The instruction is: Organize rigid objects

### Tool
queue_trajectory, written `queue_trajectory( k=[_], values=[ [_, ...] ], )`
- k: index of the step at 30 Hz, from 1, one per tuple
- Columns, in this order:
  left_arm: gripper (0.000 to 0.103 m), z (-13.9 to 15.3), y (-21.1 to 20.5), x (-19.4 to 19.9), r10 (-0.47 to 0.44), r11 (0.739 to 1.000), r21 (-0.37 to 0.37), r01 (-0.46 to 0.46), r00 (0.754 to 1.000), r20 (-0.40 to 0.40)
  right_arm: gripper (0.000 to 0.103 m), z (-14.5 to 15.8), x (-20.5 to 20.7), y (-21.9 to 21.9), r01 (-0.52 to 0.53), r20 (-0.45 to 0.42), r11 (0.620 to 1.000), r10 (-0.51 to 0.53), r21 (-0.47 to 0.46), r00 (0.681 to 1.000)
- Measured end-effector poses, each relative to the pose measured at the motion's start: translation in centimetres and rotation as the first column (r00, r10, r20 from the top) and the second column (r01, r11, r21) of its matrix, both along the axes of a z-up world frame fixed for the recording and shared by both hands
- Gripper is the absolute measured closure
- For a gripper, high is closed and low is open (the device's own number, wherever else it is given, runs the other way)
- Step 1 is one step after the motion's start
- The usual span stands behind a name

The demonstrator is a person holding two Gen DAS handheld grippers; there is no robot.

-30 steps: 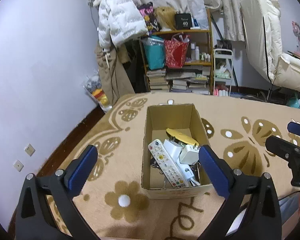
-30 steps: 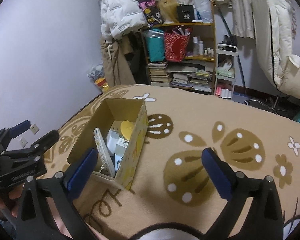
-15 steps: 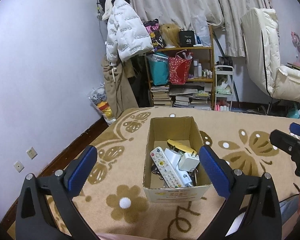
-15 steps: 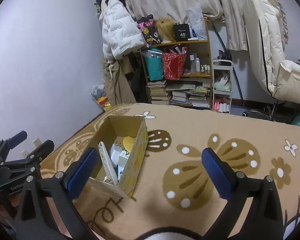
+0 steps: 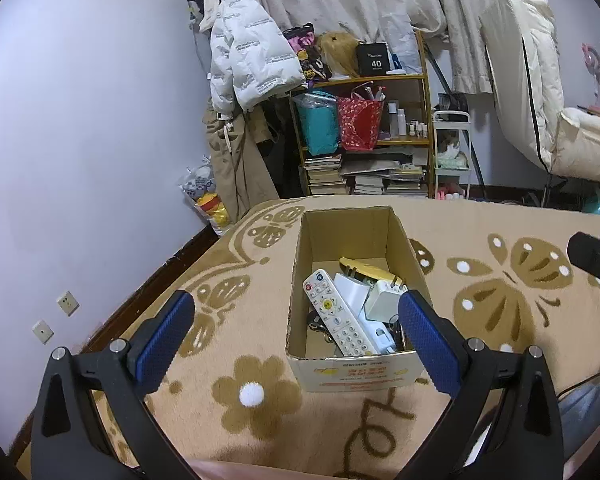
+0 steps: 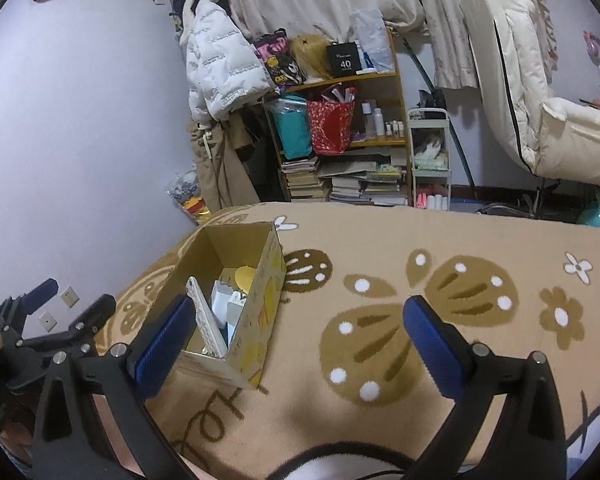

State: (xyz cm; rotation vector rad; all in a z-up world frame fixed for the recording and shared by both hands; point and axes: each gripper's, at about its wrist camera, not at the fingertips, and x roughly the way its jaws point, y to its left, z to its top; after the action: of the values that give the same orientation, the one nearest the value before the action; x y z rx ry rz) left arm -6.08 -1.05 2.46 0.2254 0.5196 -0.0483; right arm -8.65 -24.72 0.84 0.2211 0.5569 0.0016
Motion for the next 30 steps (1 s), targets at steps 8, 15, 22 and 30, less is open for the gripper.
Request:
queue_trajectory(
  k=[8,15,22,30],
  values=[
    [0.002,-0.2,0.0,-0.1,-0.004,1.0,0.002,0.004,1.0,0.004,0.0,-0.3,-0.1,0.1,0.004,-0.007,1.0,-0.004,-0.013,1.0],
    [0.002,-0.1,0.3,-0.2,0.008,1.0,-0.009,-0.008,1.0,0.007,0.0,-0.3,-0.1,-0.1,0.001,-0.016,1.0,-0.002,-0.011,1.0],
    [0.002,0.2,0.7,-0.1,0.016,1.0,-0.023,-0.016,1.0,0.017,0.0,-0.5,0.0,-0.2,-0.002,-0.023,1.0,0.002,-0.013,1.0],
    [0.002,0.3,1.0,-0.3,0.024,0.999,-0.034,-0.023,0.999,0.022,0.0,-0.4,0.0,0.0,-0.001,-0.024,1.0,0.001,-0.013,1.0]
  ],
)
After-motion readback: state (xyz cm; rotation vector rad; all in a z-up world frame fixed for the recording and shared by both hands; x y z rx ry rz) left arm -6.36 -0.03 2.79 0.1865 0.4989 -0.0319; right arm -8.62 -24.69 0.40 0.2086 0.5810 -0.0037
